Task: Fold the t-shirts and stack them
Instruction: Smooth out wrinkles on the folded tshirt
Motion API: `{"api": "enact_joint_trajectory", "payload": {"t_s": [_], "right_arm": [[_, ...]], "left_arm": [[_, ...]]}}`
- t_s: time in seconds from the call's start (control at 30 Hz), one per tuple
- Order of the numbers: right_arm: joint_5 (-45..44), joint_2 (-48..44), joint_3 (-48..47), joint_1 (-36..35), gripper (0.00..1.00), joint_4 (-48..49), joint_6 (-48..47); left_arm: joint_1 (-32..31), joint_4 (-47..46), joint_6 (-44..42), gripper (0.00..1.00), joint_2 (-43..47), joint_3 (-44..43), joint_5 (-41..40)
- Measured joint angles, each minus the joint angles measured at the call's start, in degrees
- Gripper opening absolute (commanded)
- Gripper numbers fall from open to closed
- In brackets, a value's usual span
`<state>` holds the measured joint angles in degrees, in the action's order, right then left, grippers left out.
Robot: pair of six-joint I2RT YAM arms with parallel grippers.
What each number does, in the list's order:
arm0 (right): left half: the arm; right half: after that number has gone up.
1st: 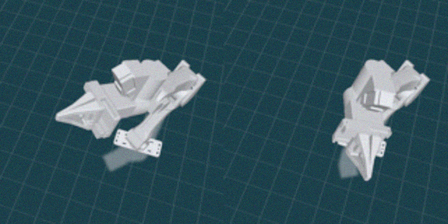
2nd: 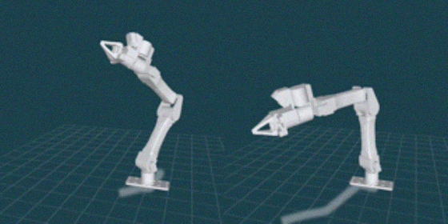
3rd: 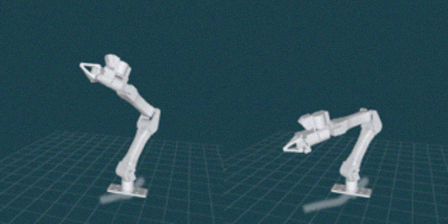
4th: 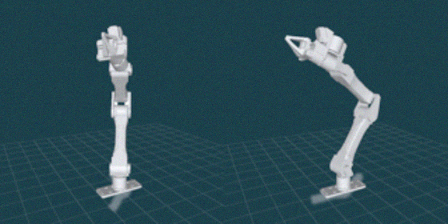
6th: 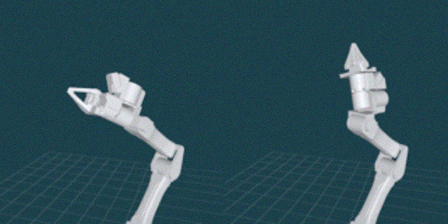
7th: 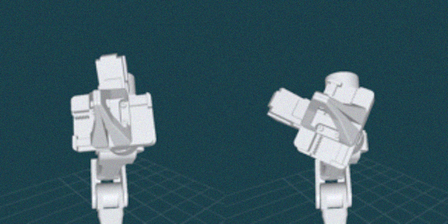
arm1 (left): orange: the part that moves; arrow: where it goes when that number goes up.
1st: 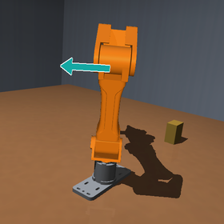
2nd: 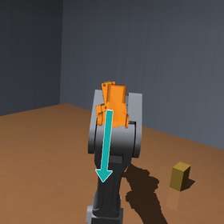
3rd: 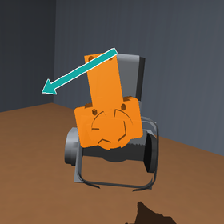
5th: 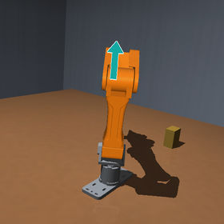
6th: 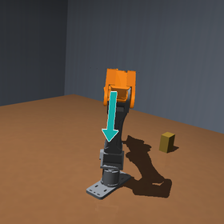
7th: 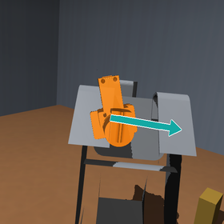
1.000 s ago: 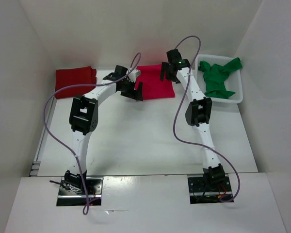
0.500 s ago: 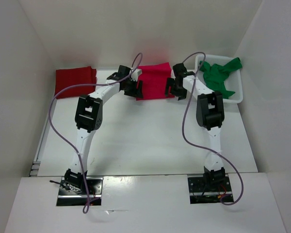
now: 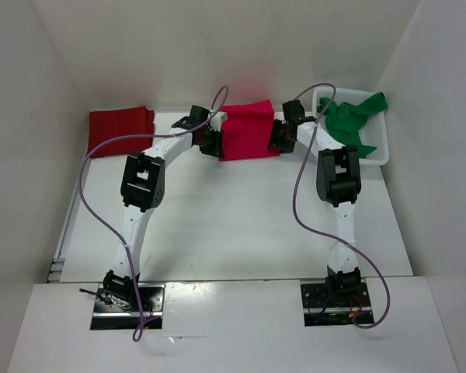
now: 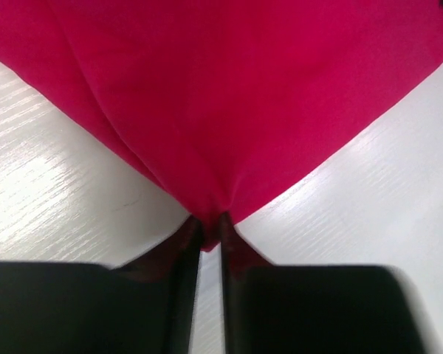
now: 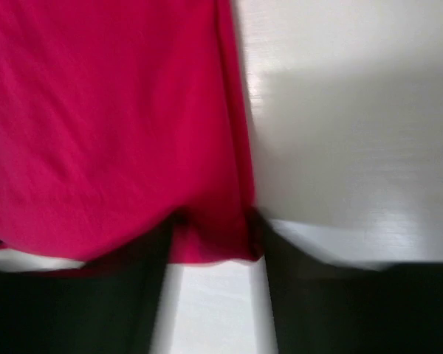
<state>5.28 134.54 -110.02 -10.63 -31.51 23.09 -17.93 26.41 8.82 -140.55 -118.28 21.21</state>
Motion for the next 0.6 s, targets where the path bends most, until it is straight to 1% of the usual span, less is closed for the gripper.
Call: {"api": "enact_joint_trajectory", "payload": {"t_s": [0.03, 0.1, 0.13, 0.27, 0.33, 0.4, 0.5, 0.6], "right_arm": [[0.6, 0.8, -0.9, 0.0, 0.23, 0.3, -0.1], [1.8, 1.6, -1.0, 0.0, 0.06, 1.1, 0.6], [2.1, 1.6, -0.7, 0.0, 0.04, 1.4, 0.9], [3.3, -1.5, 5.5, 0.1, 0.00, 5.6, 1.8], [4.4, -4.0, 10.1, 0.1, 0.00, 7.3, 1.7], [5.6, -6.9, 15.0, -0.1, 0.00, 8.2, 1.7], [7.3, -12.2, 23.3, -1.1, 0.00, 8.9, 2.0], [8.2, -17.9, 32.2, -3.5, 0.00, 10.1, 3.2]], "left_arm": [[0.0, 0.0, 0.0, 0.07, 0.0, 0.0, -0.1], [0.0, 0.0, -0.9, 0.01, 0.0, 0.0, -0.2], [0.0, 0.0, -1.1, 0.00, 0.0, 0.0, -0.3], [0.0, -0.3, -2.3, 0.00, 0.2, 0.7, -0.2], [0.0, -1.4, -3.1, 0.00, 1.9, 3.8, 0.3], [0.2, -1.9, -4.4, 0.00, 5.3, 9.2, 0.7], [0.2, -1.8, -7.1, 0.00, 12.2, 19.8, 1.4], [-0.4, 0.7, -9.2, 0.00, 18.9, 28.9, 1.7]]}}
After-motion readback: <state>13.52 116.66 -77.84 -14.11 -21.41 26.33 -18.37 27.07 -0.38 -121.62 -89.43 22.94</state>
